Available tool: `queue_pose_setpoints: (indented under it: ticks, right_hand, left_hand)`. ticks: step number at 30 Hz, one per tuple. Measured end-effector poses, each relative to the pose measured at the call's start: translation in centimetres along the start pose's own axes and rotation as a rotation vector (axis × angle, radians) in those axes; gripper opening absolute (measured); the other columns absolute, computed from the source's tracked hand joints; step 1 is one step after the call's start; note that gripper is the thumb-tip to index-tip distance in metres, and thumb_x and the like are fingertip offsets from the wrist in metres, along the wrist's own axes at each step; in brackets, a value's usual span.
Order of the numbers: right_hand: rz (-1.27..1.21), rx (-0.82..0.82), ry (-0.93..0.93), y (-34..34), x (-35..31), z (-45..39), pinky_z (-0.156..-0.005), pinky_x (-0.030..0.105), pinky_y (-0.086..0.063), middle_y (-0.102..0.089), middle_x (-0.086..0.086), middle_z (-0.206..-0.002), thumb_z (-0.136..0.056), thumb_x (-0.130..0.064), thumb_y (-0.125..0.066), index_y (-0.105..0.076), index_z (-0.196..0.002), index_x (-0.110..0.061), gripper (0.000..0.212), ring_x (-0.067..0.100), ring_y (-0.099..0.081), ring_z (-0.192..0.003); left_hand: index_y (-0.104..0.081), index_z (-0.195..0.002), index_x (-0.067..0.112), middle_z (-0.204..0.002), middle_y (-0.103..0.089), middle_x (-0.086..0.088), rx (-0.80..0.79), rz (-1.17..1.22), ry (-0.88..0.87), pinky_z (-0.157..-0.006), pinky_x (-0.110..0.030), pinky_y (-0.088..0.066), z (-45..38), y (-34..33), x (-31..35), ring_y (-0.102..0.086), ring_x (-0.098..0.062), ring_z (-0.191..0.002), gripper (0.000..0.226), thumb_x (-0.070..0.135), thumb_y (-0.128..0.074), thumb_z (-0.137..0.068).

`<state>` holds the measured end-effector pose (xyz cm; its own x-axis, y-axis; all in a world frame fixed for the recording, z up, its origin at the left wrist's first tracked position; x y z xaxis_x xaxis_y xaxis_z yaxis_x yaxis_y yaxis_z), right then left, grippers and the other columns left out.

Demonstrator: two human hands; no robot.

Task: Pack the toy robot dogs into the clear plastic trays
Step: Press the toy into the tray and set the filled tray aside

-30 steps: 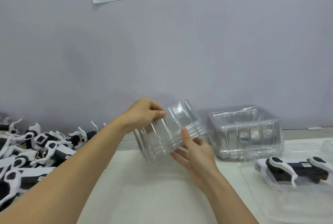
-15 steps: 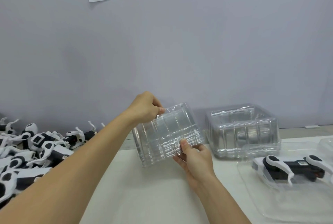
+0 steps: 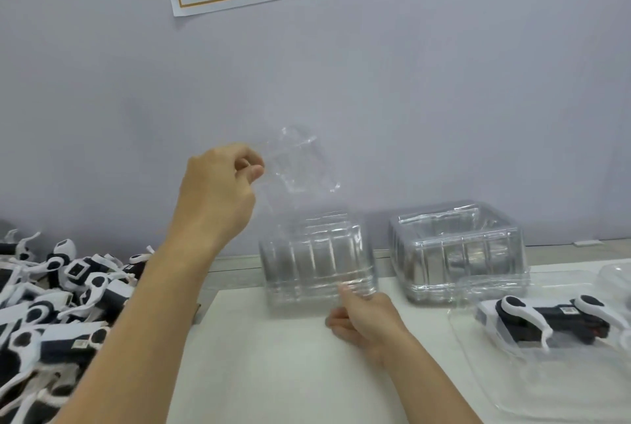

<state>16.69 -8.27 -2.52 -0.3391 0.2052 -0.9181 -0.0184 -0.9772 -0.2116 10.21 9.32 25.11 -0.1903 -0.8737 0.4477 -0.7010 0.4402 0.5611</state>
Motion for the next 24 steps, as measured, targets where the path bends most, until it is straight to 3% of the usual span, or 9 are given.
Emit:
queue_pose_setpoints:
  ticks: [3,5,8,12,15,17,20,22,24]
  right_hand:
    - [0.357,-0.133,-0.024,-0.3,-0.3,0.9,-0.060,0.036,-0.060,-0.066,0.013,-0.059,-0.103,-0.023,-0.052,-0.060,-0.089,0.008,0.034,0.027,-0.067,-0.053]
    - [0.426,-0.169,0.034,0.0,-1.9,1.4,-0.054,0.030,-0.057,-0.066,0.010,-0.058,-0.106,-0.027,-0.045,-0.063,-0.083,0.005,0.043,0.023,-0.067,-0.050]
    - [0.135,-0.111,0.131,1.8,-6.1,1.8,-0.071,0.037,-0.059,-0.074,0.014,-0.080,-0.106,-0.046,-0.037,-0.068,-0.093,0.002,0.058,0.029,-0.073,-0.073]
    - [-0.074,-0.340,0.116,0.9,-9.8,4.2,-0.074,0.048,-0.060,-0.074,0.021,-0.104,-0.084,-0.073,-0.056,-0.063,-0.112,-0.003,0.076,0.041,-0.072,-0.093]
    - [0.069,-0.371,0.230,-0.1,-11.1,5.2,-0.075,0.048,-0.061,-0.073,0.013,-0.108,-0.066,-0.057,-0.081,-0.071,-0.105,-0.014,0.059,0.033,-0.074,-0.092]
    - [0.098,-0.298,0.329,0.0,-11.7,5.0,-0.079,0.043,-0.060,-0.067,0.008,-0.103,-0.075,-0.035,-0.079,-0.071,-0.100,-0.015,0.033,0.024,-0.072,-0.084]
    - [-0.038,-0.270,0.396,0.3,-12.1,4.8,-0.072,0.033,-0.055,-0.067,0.001,-0.098,-0.068,-0.026,-0.074,-0.068,-0.105,-0.019,0.038,0.020,-0.065,-0.081]
    - [-0.106,-0.297,0.407,0.3,-12.1,4.9,-0.073,0.033,-0.054,-0.068,-0.001,-0.098,-0.066,-0.025,-0.074,-0.072,-0.104,-0.025,0.037,0.019,-0.063,-0.084]
    - [-0.140,-0.366,0.397,-0.2,-12.0,5.2,-0.073,0.034,-0.054,-0.066,-0.002,-0.094,-0.067,-0.023,-0.075,-0.076,-0.092,-0.030,0.026,0.018,-0.061,-0.082]
  left_hand:
    - [-0.072,-0.082,0.026,-0.082,-0.070,0.004,-0.036,0.029,0.012,-0.062,-0.005,-0.040,3.6,0.3,-0.9,-0.059,0.000,-0.075,0.021,0.009,-0.066,-0.093]
    - [-0.068,-0.075,0.035,-0.078,-0.070,0.011,-0.128,0.037,0.004,-0.063,-0.001,-0.039,5.2,-0.3,-1.4,-0.060,0.003,-0.075,0.030,0.010,-0.070,-0.091]
    - [-0.068,-0.072,0.042,-0.077,-0.069,0.019,-0.247,0.060,-0.014,-0.063,0.001,-0.037,6.0,-1.2,-1.6,-0.059,0.009,-0.082,0.033,0.014,-0.073,-0.089]
    - [-0.073,-0.078,0.039,-0.081,-0.069,0.017,-0.312,0.104,-0.104,-0.073,-0.003,-0.039,6.6,-2.4,0.3,-0.061,0.001,-0.086,0.028,0.013,-0.076,-0.087]
    - [-0.078,-0.095,0.030,-0.083,-0.063,0.025,-0.345,0.073,-0.185,-0.094,-0.023,-0.043,7.2,-3.4,2.0,-0.059,0.000,-0.091,0.014,0.019,-0.074,-0.090]
    - [-0.078,-0.096,0.033,-0.086,-0.063,0.026,-0.371,0.082,-0.203,-0.103,-0.037,-0.039,7.4,-3.6,2.4,-0.056,-0.002,-0.098,0.009,0.031,-0.074,-0.088]
    - [-0.073,-0.091,0.042,-0.101,-0.067,0.022,-0.193,0.222,-0.156,-0.106,-0.038,-0.037,6.8,-1.5,1.9,-0.053,-0.006,-0.112,0.009,0.047,-0.072,-0.083]
    - [-0.066,-0.110,0.040,-0.118,-0.059,0.016,0.057,0.254,0.004,-0.105,-0.033,-0.037,6.3,0.7,-0.6,-0.049,-0.013,-0.120,0.024,0.042,-0.071,-0.086]
    - [-0.051,-0.131,0.035,-0.126,-0.050,0.012,0.054,0.404,0.327,-0.099,-0.036,-0.045,6.5,-0.1,-4.5,-0.054,-0.016,-0.118,0.050,0.049,-0.069,-0.087]
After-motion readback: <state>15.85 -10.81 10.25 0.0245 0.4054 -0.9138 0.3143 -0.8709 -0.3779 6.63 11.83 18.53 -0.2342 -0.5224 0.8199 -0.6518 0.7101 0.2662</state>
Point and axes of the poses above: each hand's wrist, its own z-axis away from the middle knuckle, its own y-axis out of the back of the hand, x = y × z, the point moved 10 cm from there along -z, towards the middle knuckle
